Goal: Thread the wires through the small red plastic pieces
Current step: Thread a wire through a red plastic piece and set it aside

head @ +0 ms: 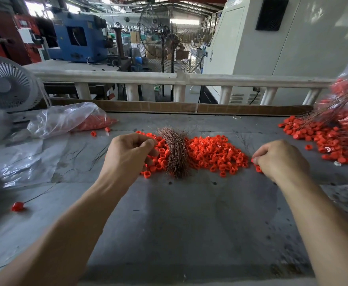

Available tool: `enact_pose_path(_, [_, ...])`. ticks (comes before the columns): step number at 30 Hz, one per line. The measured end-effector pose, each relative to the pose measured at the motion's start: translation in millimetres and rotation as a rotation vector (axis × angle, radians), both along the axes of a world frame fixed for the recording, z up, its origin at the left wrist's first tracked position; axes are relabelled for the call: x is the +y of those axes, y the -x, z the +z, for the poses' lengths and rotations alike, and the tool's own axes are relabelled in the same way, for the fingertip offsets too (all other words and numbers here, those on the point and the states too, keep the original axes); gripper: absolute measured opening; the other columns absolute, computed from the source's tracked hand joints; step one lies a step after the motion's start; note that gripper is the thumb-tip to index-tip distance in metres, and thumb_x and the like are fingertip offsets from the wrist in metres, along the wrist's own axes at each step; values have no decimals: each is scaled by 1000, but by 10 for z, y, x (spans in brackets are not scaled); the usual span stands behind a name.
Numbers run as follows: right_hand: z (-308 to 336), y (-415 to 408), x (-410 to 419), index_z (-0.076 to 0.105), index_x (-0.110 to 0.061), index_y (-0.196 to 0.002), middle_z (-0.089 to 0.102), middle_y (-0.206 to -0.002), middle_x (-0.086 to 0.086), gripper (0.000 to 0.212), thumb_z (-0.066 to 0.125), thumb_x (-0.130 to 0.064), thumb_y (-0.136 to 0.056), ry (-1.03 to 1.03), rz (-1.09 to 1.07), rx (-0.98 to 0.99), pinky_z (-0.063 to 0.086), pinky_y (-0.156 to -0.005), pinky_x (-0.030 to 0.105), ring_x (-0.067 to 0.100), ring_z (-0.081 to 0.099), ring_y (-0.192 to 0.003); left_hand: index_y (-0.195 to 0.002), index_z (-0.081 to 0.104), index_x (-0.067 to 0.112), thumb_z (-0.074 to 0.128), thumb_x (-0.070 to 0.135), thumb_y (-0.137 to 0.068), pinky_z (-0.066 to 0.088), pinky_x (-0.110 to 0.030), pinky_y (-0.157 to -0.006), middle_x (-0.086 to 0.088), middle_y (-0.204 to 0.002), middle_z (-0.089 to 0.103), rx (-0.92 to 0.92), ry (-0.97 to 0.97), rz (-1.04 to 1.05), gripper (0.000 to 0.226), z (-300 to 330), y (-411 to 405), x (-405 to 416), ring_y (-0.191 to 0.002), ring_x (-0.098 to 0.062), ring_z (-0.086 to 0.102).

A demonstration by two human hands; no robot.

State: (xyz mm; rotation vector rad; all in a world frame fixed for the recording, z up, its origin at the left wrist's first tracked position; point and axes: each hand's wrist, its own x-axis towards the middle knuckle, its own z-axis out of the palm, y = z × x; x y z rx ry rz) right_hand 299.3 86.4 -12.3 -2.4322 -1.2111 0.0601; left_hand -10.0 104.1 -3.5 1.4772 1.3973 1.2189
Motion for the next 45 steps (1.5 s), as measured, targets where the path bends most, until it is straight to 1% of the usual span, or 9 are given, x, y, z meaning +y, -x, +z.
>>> enact_pose_path(6, [0, 48, -14, 66, -33, -68, 73, -84, -2, 22, 75, -22, -85, -149, 74, -29, 54, -75, 33, 29, 69, -84, -83, 75, 19, 67, 19, -96, 42, -18, -38, 7, -64, 72, 92, -28, 4, 16, -34, 42, 45, -46, -1, 58])
enact_pose_path(9, [-10, 168, -11, 68, -35, -70, 70, -75, -8, 21, 77, -24, -85, -278, 246, 22, 53, -74, 33, 22, 68, -80, -81, 76, 23, 71, 18, -92, 50, -27, -50, 2, -71, 74, 233, -72, 16, 13, -64, 79, 89, -50, -3, 58])
enact_pose_path(15, [-78, 589, -27, 77, -31, -87, 71, -81, -20, 7, 79, -24, -86, -352, 616, 86, 52, -79, 28, 3, 65, -79, -83, 78, 26, 73, 16, -89, 44, -21, -48, 15, -69, 65, 520, -129, 9, 12, -103, 104, 112, -46, 4, 54])
enact_pose_path(20, [-108, 874, -63, 78, -27, -97, 65, -84, -17, 11, 80, -26, -86, -346, 842, 59, 45, -73, 25, -2, 55, -73, -81, 75, 33, 76, 15, -85, 40, -19, -56, 20, -72, 64, 622, -146, -23, 18, -124, 76, 95, -66, 4, 58])
enact_pose_path(24, [-123, 992, -96, 75, -28, -104, 53, -78, -21, 22, 82, -33, -84, -333, 880, 33, 36, -68, 16, -9, 48, -69, -76, 71, 33, 75, 15, -84, 42, -24, -60, 20, -75, 62, 721, -152, -17, 20, -136, 107, 100, -72, 1, 55])
enact_pose_path(28, [-134, 1108, -107, 71, -31, -109, 54, -88, -16, 25, 80, -35, -86, -361, 922, -46, 44, -72, 25, -1, 45, -73, -71, 69, 32, 83, 26, -79, 51, -30, -66, 15, -74, 65, 833, -99, -27, 17, -105, 165, 105, -73, -6, 59])
enact_pose_path(32, [-167, 1208, -83, 70, -29, -112, 61, -103, -13, 24, 76, -34, -89, -349, 930, -120, 51, -80, 32, 10, 58, -94, -67, 67, 31, 86, 32, -76, 48, -28, -60, 13, -70, 65, 895, -79, -43, 21, -92, 171, 94, -70, -7, 58])
enact_pose_path(38, [-185, 1217, -71, 74, -25, -96, 62, -95, -10, 7, 74, -29, -91, -415, 954, -120, 53, -78, 39, 12, 59, -94, -68, 67, 28, 86, 34, -76, 43, -27, -57, 11, -71, 65, 906, -56, -58, 21, -88, 152, 75, -69, -7, 58])
enact_pose_path(45, [-118, 1218, -97, 69, -19, -92, 67, -99, -9, 3, 72, -20, -92, -626, 998, -25, 51, -74, 25, 2, 58, -87, -69, 67, 29, 84, 32, -78, 49, -30, -63, 11, -73, 64, 934, -38, -92, 19, -81, 143, 62, -70, -9, 58])
